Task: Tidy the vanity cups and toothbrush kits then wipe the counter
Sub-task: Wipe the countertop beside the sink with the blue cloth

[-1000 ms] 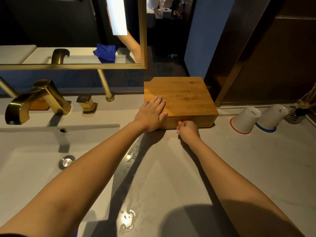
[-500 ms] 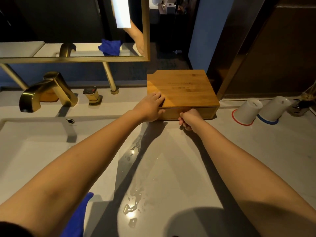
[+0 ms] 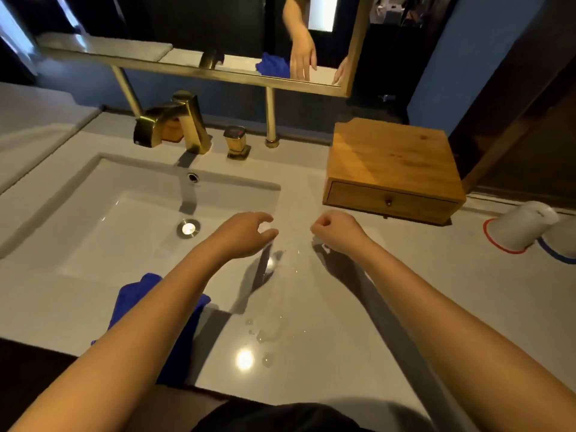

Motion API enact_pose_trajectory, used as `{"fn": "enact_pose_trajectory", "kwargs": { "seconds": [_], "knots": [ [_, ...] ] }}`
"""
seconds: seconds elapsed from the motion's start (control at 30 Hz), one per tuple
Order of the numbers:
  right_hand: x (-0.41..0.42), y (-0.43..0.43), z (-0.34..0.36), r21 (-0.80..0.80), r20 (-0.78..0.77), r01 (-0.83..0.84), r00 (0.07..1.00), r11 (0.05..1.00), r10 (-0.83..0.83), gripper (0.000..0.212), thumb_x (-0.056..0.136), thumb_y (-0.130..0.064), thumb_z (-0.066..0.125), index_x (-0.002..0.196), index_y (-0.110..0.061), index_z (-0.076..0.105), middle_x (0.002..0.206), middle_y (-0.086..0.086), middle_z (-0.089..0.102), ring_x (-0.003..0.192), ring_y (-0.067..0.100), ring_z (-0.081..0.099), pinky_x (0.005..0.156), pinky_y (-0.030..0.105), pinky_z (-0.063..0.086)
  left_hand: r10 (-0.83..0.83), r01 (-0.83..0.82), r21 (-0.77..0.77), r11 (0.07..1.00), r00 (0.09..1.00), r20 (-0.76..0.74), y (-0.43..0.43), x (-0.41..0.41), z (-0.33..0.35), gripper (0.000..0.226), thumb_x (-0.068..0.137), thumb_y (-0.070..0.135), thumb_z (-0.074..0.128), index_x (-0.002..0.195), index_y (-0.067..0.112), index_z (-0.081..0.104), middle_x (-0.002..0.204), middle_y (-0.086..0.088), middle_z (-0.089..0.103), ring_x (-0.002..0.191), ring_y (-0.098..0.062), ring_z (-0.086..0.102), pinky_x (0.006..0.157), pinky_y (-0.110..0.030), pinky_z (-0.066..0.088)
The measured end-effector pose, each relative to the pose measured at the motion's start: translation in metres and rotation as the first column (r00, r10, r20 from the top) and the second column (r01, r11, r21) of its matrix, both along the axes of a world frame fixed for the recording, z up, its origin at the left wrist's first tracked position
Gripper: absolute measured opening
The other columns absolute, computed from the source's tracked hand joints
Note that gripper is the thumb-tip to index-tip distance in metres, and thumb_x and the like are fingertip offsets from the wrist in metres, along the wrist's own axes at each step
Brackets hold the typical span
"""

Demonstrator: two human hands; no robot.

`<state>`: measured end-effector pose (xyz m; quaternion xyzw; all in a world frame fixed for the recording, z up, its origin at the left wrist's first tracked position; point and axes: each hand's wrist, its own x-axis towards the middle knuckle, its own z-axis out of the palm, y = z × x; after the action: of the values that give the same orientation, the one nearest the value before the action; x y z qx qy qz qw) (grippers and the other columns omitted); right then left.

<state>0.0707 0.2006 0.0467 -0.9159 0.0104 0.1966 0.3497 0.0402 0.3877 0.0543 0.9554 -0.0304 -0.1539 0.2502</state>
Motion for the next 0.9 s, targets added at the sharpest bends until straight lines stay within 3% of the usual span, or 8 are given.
{"fn": "enact_pose_trajectory", "kwargs": {
  "seconds": [0.1, 0.2, 0.27, 0.37, 0.47, 0.57, 0.73, 0.9],
  "knots": [
    [-0.024, 0.036, -0.005, -0.056, 0.063, -0.194, 0.978, 0.979, 0.197, 0.019, 0.091, -0.018, 0.052, 0.101, -0.005, 0.062, 0.104, 0.015, 0.065, 0.095, 0.028, 0.059, 0.083, 0.041, 0.051, 0.106, -0.106, -0.020, 0.994, 0.994, -0.034, 0.038, -0.040, -0.003, 0.045, 0.093, 0.038, 0.046, 0.135, 0.021, 0.044, 0.142, -0.002, 0.047, 0.129, -0.019, 0.044, 0.102, -0.031, 0.035],
    [-0.046, 0.072, -0.014, -0.136, 0.095, -0.361, 0.922, 0.923, 0.375, 0.032, 0.093, -0.024, 0.049, 0.118, -0.006, 0.057, 0.119, 0.014, 0.058, 0.117, 0.030, 0.046, 0.095, 0.042, 0.045, 0.265, -0.265, -0.024, 0.964, 0.964, 0.003, 0.071, -0.082, -0.010, 0.042, 0.093, 0.034, 0.048, 0.133, 0.022, 0.047, 0.140, 0.001, 0.050, 0.123, -0.017, 0.048, 0.098, -0.027, 0.034],
    [-0.062, 0.094, -0.022, -0.144, 0.132, -0.461, 0.868, 0.876, 0.479, 0.038, 0.094, -0.028, 0.049, 0.126, -0.007, 0.052, 0.127, 0.012, 0.054, 0.124, 0.027, 0.040, 0.099, 0.038, 0.041, 0.378, -0.378, -0.023, 0.926, 0.925, 0.047, 0.090, -0.108, -0.015, 0.041, 0.092, 0.030, 0.050, 0.132, 0.022, 0.048, 0.136, -0.001, 0.053, 0.112, -0.018, 0.053, 0.093, -0.026, 0.036],
    [-0.086, 0.122, -0.032, -0.088, 0.214, -0.614, 0.758, 0.785, 0.616, 0.043, 0.093, -0.031, 0.051, 0.131, -0.012, 0.047, 0.134, 0.007, 0.049, 0.126, 0.022, 0.038, 0.101, 0.032, 0.037, 0.418, -0.420, -0.004, 0.907, 0.901, 0.115, 0.112, -0.142, -0.028, 0.045, 0.090, 0.023, 0.053, 0.134, 0.017, 0.046, 0.137, -0.004, 0.052, 0.124, -0.021, 0.048, 0.101, -0.031, 0.035],
    [-0.102, 0.143, -0.039, -0.038, 0.261, -0.780, 0.595, 0.624, 0.760, 0.044, 0.090, -0.032, 0.055, 0.129, -0.012, 0.048, 0.130, 0.007, 0.051, 0.120, 0.023, 0.040, 0.104, 0.036, 0.037, 0.382, -0.377, -0.060, 0.924, 0.918, 0.110, 0.121, -0.169, -0.041, 0.060, 0.087, 0.020, 0.059, 0.141, 0.015, 0.035, 0.151, -0.003, 0.033, 0.138, -0.019, 0.031, 0.112, -0.032, 0.025],
    [-0.113, 0.155, -0.045, -0.069, 0.204, -0.848, 0.503, 0.525, 0.840, 0.066, 0.090, -0.036, 0.058, 0.145, -0.013, 0.030, 0.152, 0.008, 0.033, 0.136, 0.024, 0.029, 0.113, 0.037, 0.030, 0.324, -0.320, -0.051, 0.946, 0.942, 0.088, 0.120, -0.186, -0.055, 0.075, 0.086, 0.023, 0.061, 0.146, 0.017, 0.017, 0.156, 0.002, 0.011, 0.144, -0.014, 0.011, 0.115, -0.028, 0.012],
    [-0.124, 0.164, -0.044, -0.097, 0.235, -0.798, 0.563, 0.595, 0.793, 0.064, 0.089, -0.026, 0.061, 0.144, -0.011, 0.032, 0.148, 0.007, 0.038, 0.129, 0.026, 0.036, 0.106, 0.037, 0.036, 0.348, -0.348, -0.023, 0.937, 0.925, 0.151, 0.113, -0.193, -0.061, 0.076, 0.084, 0.024, 0.063, 0.145, 0.014, 0.018, 0.154, 0.001, 0.014, 0.142, -0.017, 0.017, 0.113, -0.027, 0.013],
    [-0.132, 0.168, -0.042, -0.148, 0.314, -0.756, 0.575, 0.637, 0.755, 0.026, 0.092, -0.010, 0.050, 0.117, -0.006, 0.057, 0.116, 0.010, 0.060, 0.108, 0.026, 0.048, 0.094, 0.038, 0.039, 0.406, -0.409, -0.019, 0.912, 0.898, 0.170, 0.104, -0.186, -0.058, 0.069, 0.081, 0.015, 0.066, 0.141, 0.006, 0.033, 0.145, -0.012, 0.041, 0.132, -0.030, 0.037, 0.109, -0.034, 0.025]
  ]
}}
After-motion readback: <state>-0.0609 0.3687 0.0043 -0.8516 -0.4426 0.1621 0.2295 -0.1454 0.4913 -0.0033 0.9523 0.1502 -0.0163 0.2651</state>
